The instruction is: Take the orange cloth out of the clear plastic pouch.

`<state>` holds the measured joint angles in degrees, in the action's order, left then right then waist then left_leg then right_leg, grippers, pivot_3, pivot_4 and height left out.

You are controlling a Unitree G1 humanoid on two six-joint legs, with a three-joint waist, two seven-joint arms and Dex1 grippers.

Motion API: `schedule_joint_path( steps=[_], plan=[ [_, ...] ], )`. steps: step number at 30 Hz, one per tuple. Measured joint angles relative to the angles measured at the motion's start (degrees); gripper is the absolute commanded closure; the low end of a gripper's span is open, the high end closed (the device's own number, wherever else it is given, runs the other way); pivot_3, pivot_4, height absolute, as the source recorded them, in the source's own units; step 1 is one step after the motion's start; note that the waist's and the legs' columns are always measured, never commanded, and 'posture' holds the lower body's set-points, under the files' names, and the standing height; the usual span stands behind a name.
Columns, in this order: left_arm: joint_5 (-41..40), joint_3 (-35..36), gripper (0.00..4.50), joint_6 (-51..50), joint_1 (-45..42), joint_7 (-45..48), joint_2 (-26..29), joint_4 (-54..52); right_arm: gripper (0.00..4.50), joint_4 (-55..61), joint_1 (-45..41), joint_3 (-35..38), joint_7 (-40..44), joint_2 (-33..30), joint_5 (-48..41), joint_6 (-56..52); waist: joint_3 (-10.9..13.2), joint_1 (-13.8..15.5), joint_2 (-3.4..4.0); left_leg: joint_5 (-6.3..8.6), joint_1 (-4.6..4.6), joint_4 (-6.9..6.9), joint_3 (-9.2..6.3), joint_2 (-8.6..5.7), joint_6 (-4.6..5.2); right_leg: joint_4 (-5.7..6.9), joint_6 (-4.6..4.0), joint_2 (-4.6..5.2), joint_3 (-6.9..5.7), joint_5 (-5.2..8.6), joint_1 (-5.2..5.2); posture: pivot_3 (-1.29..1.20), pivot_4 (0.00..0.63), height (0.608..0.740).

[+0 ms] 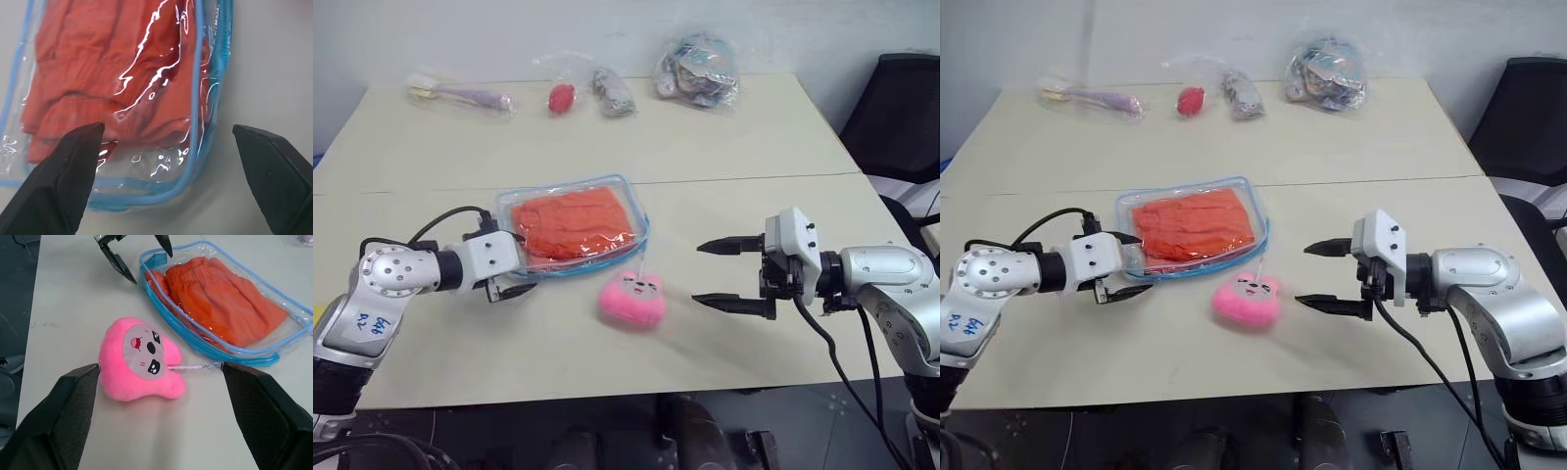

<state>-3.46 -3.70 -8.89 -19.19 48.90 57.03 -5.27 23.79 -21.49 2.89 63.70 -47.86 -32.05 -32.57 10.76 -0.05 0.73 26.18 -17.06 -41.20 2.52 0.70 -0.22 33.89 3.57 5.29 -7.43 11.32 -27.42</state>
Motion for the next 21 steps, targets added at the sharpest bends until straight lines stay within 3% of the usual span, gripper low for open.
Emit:
schedule_joint_path(
  steps=[2,13,21],
  plan=[
    [1.1,-0.6,0.91,1.5,-0.6,0.1,-0.4,1.4,0.38,0.0,0.0,0.0,-0.2,0.0,0.0,0.0,0.0,0.0,0.00,0.00,0.01,0.00,0.00,-0.01,0.01,0.00,0.01,0.01,0.01,-0.01,0.02,0.00,0.150,0.740],
    [1.8,-0.3,4.49,6.4,-0.3,2.3,-1.9,3.7,0.38,0.0,0.0,-0.1,0.3,-0.7,0.2,0.4,0.0,0.0,0.00,0.00,0.01,-0.05,-0.01,0.00,0.04,0.01,0.03,0.03,0.01,-0.02,0.01,0.00,0.150,0.740],
    [3.9,0.0,4.49,18.7,1.0,6.0,0.3,6.0,0.38,-0.8,0.3,-0.1,3.8,-2.2,0.2,2.6,0.0,0.0,0.00,0.01,0.02,-0.06,-0.01,0.00,0.05,0.00,0.03,0.04,-0.01,-0.02,0.02,0.00,0.150,0.740]
  ],
)
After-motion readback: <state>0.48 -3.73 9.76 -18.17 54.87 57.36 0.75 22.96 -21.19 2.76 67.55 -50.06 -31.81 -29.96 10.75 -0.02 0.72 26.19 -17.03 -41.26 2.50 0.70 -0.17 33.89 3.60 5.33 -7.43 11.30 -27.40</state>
